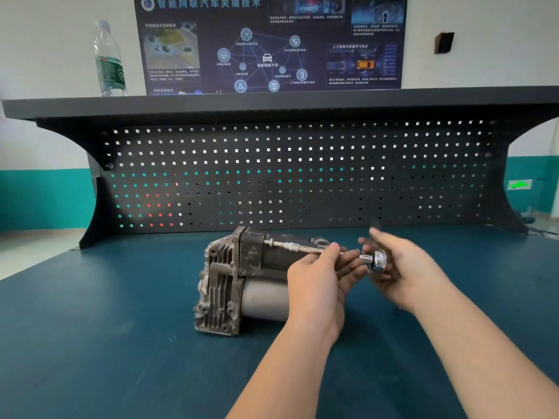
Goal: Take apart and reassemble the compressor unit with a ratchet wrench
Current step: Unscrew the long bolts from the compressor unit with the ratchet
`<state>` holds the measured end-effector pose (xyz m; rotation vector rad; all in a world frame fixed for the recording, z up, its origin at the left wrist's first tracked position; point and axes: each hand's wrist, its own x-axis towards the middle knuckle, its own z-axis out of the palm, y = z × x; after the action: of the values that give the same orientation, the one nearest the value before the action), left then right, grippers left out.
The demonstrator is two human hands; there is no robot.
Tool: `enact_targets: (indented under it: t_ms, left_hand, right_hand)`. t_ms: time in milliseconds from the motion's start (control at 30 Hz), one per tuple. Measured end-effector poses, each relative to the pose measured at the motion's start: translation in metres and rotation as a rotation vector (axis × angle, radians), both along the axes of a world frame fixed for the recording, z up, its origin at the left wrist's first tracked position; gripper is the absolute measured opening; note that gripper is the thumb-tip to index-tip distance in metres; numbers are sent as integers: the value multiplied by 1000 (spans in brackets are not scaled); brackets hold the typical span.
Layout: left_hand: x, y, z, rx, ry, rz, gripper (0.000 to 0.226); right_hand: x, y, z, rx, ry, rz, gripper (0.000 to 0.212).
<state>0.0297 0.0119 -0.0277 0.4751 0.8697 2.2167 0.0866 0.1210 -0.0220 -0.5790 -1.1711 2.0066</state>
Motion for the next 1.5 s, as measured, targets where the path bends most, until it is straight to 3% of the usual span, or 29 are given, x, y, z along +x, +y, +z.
enact_targets:
  t_ms: [133,200,267,367,467,533,600,667,733,833,1033,1100,1233,1300,1400,1500]
  left_hand:
    - [1,-1,-1,0,-3,-6,17]
    - [1,-1,0,-3,0,-4,16]
    - [1,0,0,-3,-2,-1,15]
    - [1,0,1,-1,-16,-1,14]
    - [1,1,0,9,-22,0,13]
    - [1,1,0,15,-25,0,13]
    - [1,1,0,22,-29,0,13]
    - [0,1,0,30,-35,-5,12]
    - [0,1,0,26,-36,-7,14]
    - [1,1,-1,11,-34,8,14]
    - [2,1,0,17,-49,8,13]
    - [2,0,0,16,-46,9,14]
    - [2,-1,0,10,-33,9,16]
    - [3,-1,1,4,-28,11,18]
    - [3,0,1,-4,-38,13,18]
    - [3,-1,1,-2,-47,4,16]
  right_hand:
    - [7,1,13,367,250,-27,22]
    - [10,1,14,440,274,2,23]
    - [8,2,9,379,155,-35,23]
    - [3,0,-4,111,-129,-7,20]
    - [1,-3,-7,-60,-156,72,20]
    - [1,-2,-1,98,-38,-19,21]
    - [4,-3,9,382,114,-138,20]
    - [10,-5,15,644,217,-161,19]
    - [14,-4,16,750,241,-140,23]
    - [12,-2,12,635,158,-150,21]
    - [-1,-2,-6,95,-173,-49,20]
    - [-1,0,-5,132,-117,-51,22]
    - [9,1,11,424,183,-61,22]
    - [13,0,17,495,237,-12,21]
    - [11,2,12,393,121,-22,21]
    - [4,0,0,113,-85,-27,16]
